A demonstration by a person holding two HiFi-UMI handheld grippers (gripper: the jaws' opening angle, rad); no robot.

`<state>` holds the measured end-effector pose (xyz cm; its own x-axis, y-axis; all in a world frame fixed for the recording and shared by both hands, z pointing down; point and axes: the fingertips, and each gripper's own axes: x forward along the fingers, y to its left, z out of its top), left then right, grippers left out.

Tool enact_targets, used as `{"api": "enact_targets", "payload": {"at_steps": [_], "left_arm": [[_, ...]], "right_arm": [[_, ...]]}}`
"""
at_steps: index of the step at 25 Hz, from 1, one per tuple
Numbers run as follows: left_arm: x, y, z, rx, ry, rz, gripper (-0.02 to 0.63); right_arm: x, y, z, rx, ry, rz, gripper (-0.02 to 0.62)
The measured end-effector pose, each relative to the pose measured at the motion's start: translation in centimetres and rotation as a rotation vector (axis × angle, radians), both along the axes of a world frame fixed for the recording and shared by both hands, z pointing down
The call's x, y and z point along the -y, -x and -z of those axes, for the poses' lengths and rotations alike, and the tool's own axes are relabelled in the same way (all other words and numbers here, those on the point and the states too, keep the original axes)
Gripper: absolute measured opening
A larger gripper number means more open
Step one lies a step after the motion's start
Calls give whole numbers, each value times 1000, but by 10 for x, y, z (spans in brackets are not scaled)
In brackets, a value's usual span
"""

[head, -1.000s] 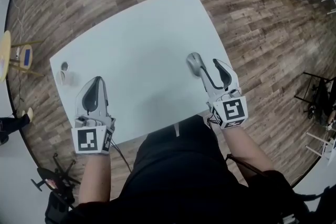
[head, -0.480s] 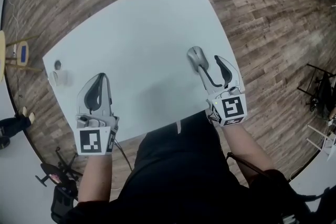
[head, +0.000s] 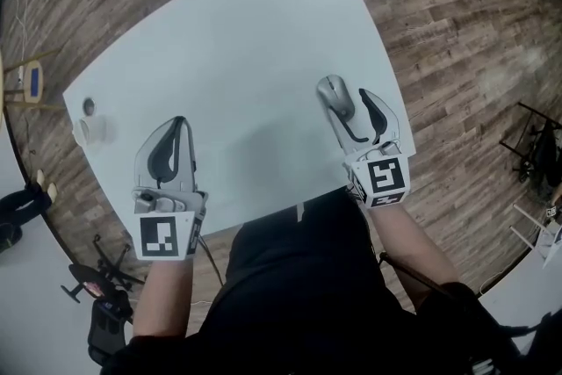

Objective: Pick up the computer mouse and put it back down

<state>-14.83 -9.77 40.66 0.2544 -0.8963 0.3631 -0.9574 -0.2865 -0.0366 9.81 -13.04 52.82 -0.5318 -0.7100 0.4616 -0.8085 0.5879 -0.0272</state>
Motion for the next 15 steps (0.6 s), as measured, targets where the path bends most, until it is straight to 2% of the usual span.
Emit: {"api": "enact_targets", "payload": {"at_steps": [15], "left_arm": [[-9, 17, -37, 6, 116, 38, 3]], "right_arm": [[2, 16, -42, -88, 94, 8, 336]]}}
